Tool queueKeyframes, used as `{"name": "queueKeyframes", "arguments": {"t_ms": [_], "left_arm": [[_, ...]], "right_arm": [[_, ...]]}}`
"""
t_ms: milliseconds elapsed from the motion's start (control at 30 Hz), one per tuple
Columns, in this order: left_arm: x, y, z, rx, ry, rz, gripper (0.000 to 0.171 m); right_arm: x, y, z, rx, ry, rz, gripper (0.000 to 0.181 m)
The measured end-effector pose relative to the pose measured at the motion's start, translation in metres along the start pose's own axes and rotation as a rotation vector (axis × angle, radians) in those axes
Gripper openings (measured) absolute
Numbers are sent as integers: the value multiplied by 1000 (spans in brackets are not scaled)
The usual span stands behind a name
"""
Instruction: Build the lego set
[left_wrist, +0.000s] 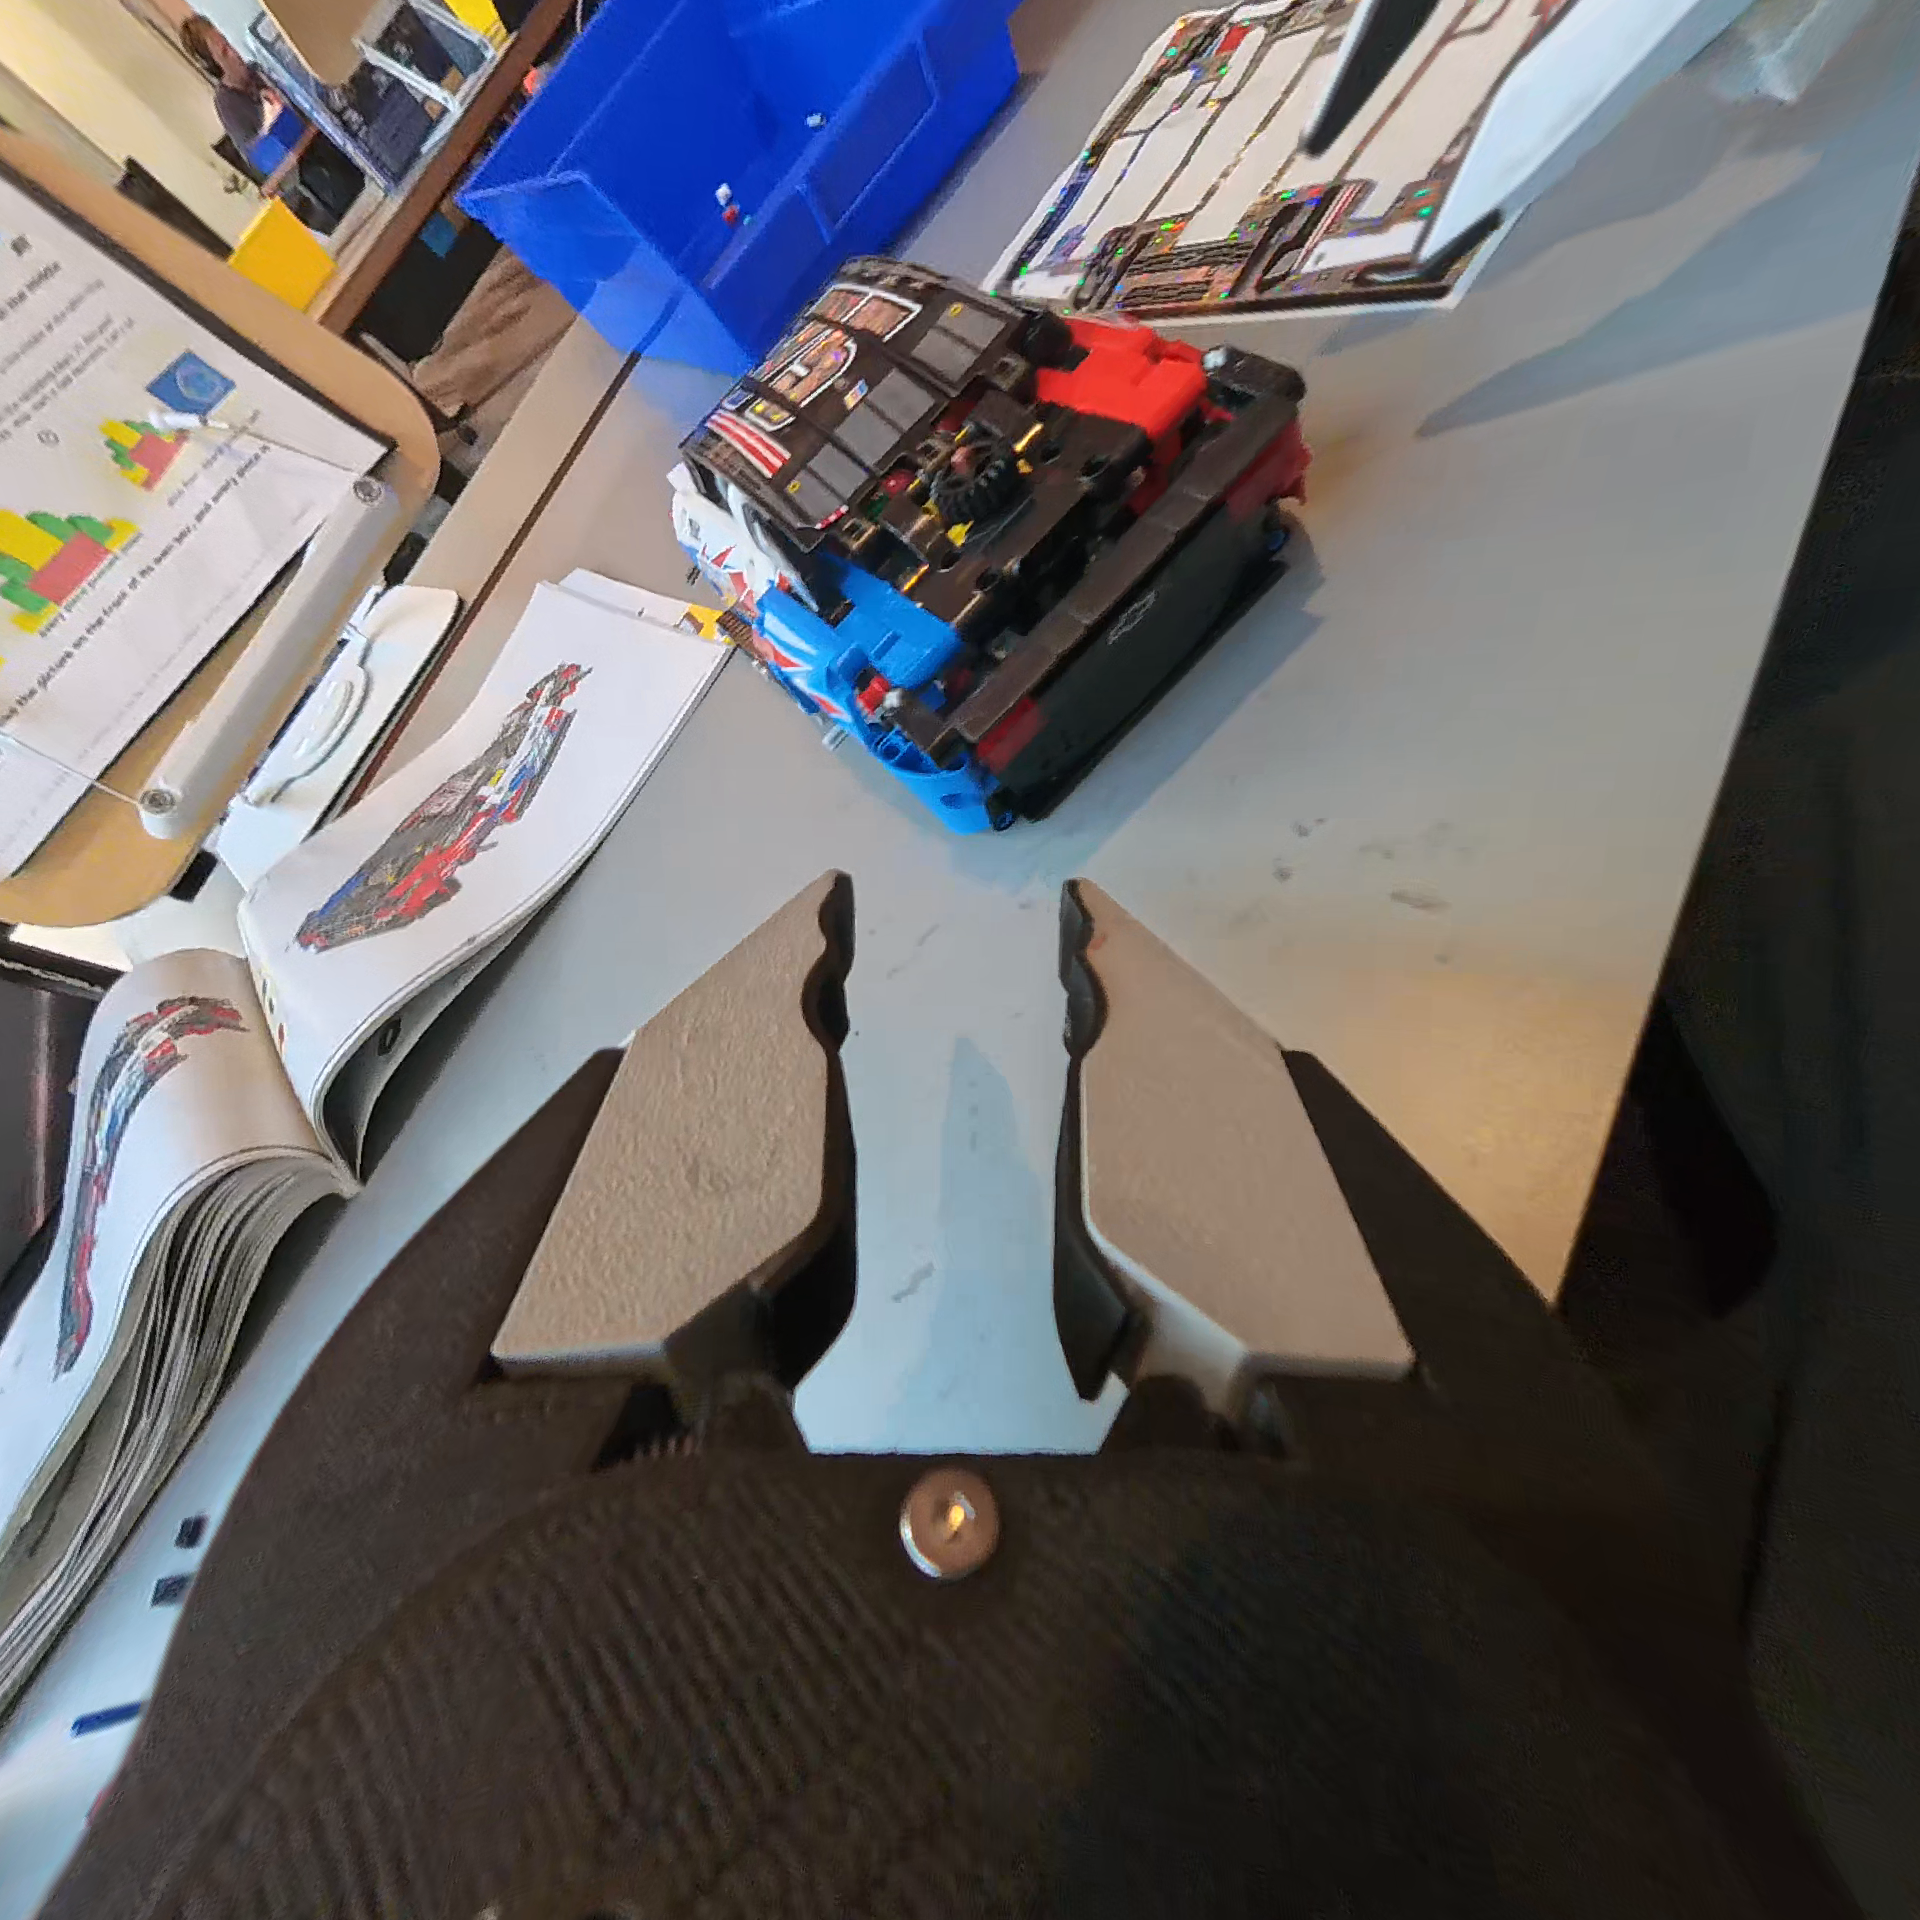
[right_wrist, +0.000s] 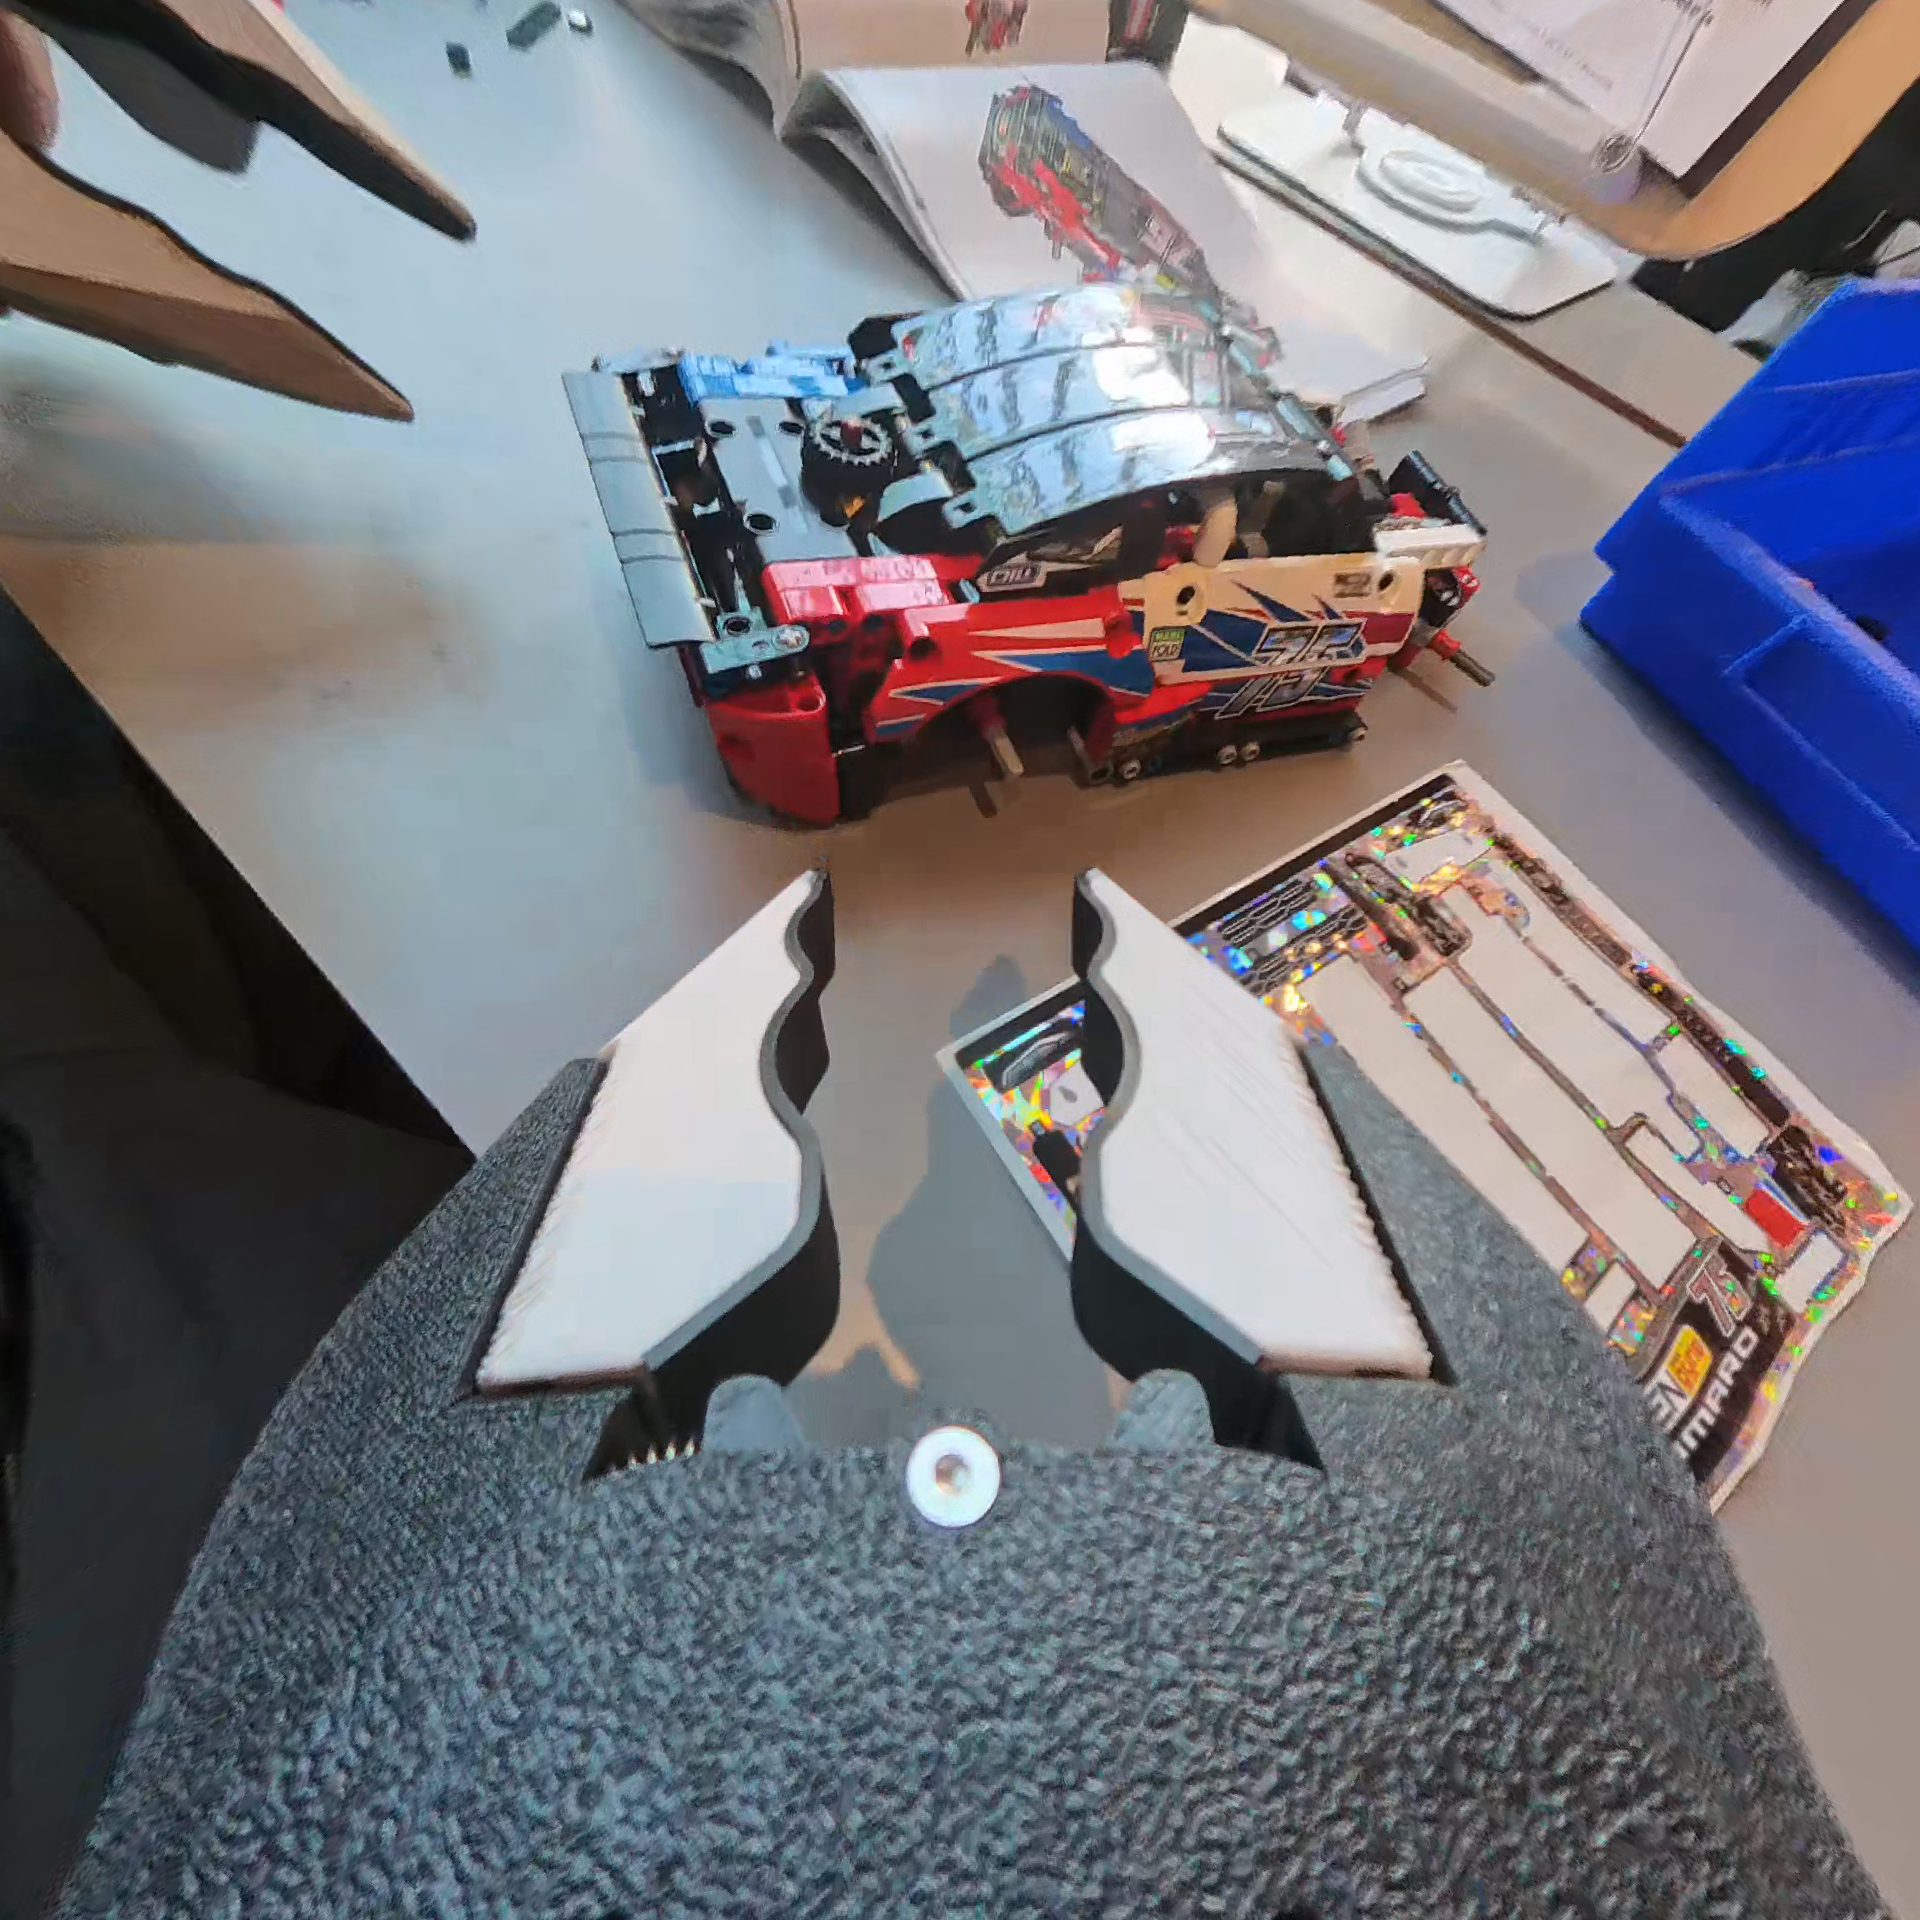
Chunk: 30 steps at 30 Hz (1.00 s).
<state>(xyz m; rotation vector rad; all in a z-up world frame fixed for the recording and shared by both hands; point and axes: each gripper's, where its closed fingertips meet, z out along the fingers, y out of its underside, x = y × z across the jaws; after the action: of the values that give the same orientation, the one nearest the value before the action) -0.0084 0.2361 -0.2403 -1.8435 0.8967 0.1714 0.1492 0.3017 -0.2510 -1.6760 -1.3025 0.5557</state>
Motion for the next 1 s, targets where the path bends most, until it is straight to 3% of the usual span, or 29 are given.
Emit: {"name": "queueKeyframes", "arguments": {"t_ms": [167,267,367,567,667,833,1000], "left_arm": [[9,5,5,-44,33,-38,38],[8,10,5,-60,23,-17,38],[7,21,4,-67,14,-31,37],[3,41,-2,-98,-40,167,29],[5,42,-6,-77,-4,175,28],[-5,43,-15,-27,103,14,44],[-15,37,-29,87,188,-108,42]], "right_arm": [[-19,-5,3,5,-66,-40,40],[-31,0,6,-20,-50,-150,25],[-40,3,11,-33,-66,-169,22],[-43,-21,7,72,-60,-116,23],[-44,-31,4,104,-59,-103,26],[-16,-42,-5,172,64,-140,28],[34,-53,-1,233,236,-75,38]]}}
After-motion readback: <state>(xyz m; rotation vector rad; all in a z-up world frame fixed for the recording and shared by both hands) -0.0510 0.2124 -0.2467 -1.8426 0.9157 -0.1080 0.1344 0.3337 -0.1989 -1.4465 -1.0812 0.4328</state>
